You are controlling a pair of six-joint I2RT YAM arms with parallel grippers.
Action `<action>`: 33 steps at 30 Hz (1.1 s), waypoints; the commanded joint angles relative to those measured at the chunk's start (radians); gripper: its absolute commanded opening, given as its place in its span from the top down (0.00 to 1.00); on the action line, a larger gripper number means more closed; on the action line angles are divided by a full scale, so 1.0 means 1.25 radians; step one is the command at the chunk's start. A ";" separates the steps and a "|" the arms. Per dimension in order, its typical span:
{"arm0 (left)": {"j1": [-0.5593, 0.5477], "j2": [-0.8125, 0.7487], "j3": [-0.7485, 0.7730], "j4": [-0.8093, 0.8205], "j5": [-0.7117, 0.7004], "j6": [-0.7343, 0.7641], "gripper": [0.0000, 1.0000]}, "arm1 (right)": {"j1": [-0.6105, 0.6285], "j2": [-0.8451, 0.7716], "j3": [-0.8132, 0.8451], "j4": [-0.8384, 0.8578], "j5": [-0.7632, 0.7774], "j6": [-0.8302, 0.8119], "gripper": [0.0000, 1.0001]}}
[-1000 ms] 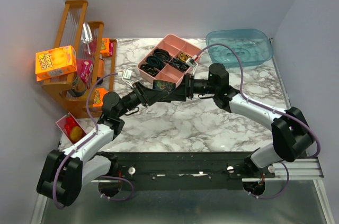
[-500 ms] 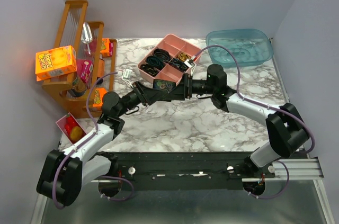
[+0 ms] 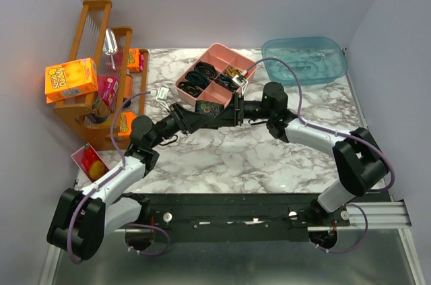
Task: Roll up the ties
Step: Move the storage box to the center of the board.
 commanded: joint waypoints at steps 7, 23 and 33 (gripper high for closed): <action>-0.016 0.000 0.023 0.066 0.021 -0.017 0.45 | -0.002 0.020 -0.014 0.049 0.002 0.024 0.54; -0.024 -0.049 0.028 -0.056 -0.047 0.059 0.15 | 0.003 0.002 -0.009 -0.007 0.006 -0.001 0.83; -0.027 -0.111 0.091 -0.314 -0.202 0.188 0.01 | 0.003 -0.041 0.014 -0.151 0.046 -0.109 0.84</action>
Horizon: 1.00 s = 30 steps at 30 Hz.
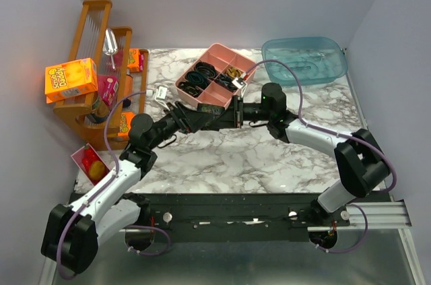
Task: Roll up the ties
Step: Move the storage box to the center of the board.
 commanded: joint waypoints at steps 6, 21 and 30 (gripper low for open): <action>-0.003 -0.013 0.106 -0.249 -0.180 0.146 0.01 | 0.002 -0.060 0.066 -0.241 0.097 -0.186 0.84; -0.001 -0.023 0.192 -0.383 -0.222 0.239 0.01 | 0.001 -0.047 0.265 -0.590 0.348 -0.472 0.83; 0.010 -0.041 0.181 -0.386 -0.188 0.241 0.01 | 0.000 0.046 0.445 -0.714 0.446 -0.649 0.80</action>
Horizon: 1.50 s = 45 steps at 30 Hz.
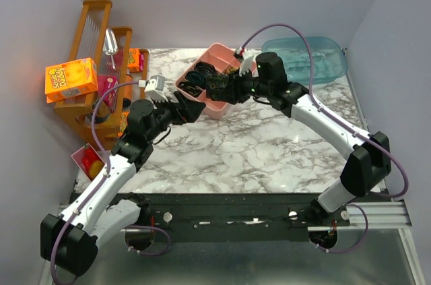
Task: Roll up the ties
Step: Move the storage box to the center of the board.
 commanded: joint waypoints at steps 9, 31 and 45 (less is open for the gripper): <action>0.030 -0.023 -0.020 0.005 0.052 0.005 0.01 | -0.002 0.129 0.157 -0.110 0.099 -0.289 0.82; 0.059 -0.019 -0.061 0.012 0.099 -0.001 0.01 | -0.009 0.118 0.195 -0.126 0.212 -0.815 0.89; 0.071 -0.004 -0.081 0.034 0.120 -0.008 0.01 | -0.012 0.255 0.422 -0.320 0.141 -0.752 0.89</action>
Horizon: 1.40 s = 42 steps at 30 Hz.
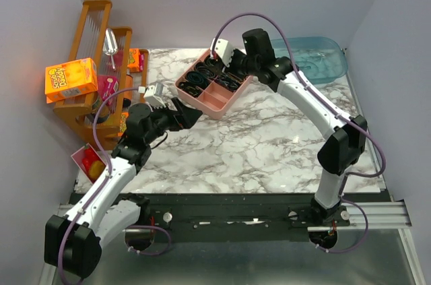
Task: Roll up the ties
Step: Move the storage box to the center of the board.
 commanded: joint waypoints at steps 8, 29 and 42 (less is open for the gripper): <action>0.013 0.006 -0.012 0.023 0.034 -0.002 0.01 | -0.011 0.080 0.145 -0.154 -0.045 0.115 0.94; 0.027 0.010 -0.037 0.039 0.054 0.005 0.01 | -0.011 0.306 0.375 -0.475 -0.005 0.004 1.00; 0.037 0.032 -0.044 0.048 0.070 0.008 0.01 | -0.009 0.379 0.410 -0.445 0.043 0.004 1.00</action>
